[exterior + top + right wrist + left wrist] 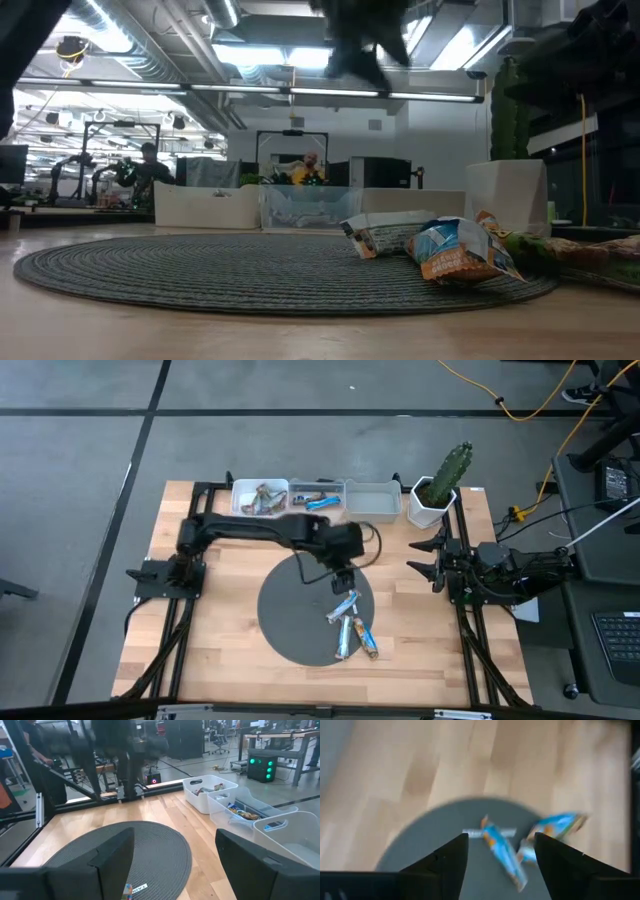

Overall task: Pick and place Granola Bars by type
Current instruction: Put the orange granola bar into the gray bin

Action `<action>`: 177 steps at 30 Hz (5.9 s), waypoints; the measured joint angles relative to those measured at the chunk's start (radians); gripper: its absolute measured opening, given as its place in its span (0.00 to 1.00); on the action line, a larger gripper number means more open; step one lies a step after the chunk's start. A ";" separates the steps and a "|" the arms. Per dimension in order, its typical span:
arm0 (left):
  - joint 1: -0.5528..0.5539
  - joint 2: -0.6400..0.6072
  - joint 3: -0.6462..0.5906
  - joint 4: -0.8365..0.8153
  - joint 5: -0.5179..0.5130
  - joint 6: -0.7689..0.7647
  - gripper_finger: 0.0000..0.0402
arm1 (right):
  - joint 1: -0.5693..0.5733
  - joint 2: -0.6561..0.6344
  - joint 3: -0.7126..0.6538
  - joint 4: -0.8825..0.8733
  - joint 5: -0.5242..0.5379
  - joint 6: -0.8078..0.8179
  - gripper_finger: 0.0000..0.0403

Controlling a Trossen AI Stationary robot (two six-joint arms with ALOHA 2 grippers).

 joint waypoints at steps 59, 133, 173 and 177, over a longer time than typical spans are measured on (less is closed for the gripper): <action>-0.092 -1.091 -0.512 -0.151 -0.501 -0.074 0.57 | 0.000 1.576 0.986 -0.469 -0.411 -0.611 0.91; -0.092 -1.162 -0.563 -0.148 -0.531 -0.111 0.57 | -0.644 1.320 1.556 -0.628 -0.378 -0.322 0.06; -0.092 -1.130 -0.563 -0.149 -0.528 -0.087 0.57 | -0.919 1.748 1.283 -0.653 -0.272 -0.339 0.44; -0.092 -1.130 -0.563 -0.151 -0.526 -0.086 0.57 | -0.914 1.730 1.283 -0.673 -0.343 -0.280 0.62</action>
